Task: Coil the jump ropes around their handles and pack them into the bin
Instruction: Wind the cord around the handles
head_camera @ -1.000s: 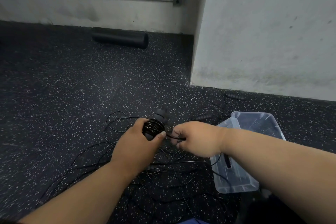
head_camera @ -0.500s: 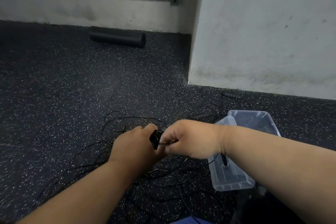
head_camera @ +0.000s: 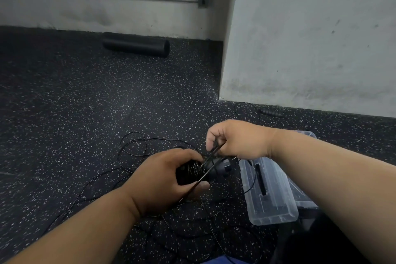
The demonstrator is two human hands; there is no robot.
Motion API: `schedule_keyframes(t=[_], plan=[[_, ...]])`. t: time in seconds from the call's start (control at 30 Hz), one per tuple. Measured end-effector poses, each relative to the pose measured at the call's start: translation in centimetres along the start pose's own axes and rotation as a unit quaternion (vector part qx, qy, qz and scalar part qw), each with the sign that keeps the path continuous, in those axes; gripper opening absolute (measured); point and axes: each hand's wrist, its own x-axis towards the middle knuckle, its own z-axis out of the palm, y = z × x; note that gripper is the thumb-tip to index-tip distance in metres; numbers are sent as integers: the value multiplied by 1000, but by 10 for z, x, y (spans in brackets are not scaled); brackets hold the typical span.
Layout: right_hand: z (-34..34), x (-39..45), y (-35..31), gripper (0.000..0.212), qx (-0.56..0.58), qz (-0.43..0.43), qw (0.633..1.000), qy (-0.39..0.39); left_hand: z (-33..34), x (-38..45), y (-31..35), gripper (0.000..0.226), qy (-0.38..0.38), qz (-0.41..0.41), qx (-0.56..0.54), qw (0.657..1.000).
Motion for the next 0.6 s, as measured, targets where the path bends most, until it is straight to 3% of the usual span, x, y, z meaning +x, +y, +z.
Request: schedule_keyframes(t=[0.13,0.33,0.5,0.6], plan=[[1,4,6,24,75,30,987,-141,0,-5,-4,53,13,11,-37,999],[-11,7,20,59,178,15,924,-338,2,-5,-3,48,-17,1,-117,993],[-13,8,32,76,278,-46,885,-371,-5,-3,-11,49,-43,-74,-242,966],[-11,13,31,73,271,-60,898,-341,-4,-3,-10,46,-34,-78,-374,923]])
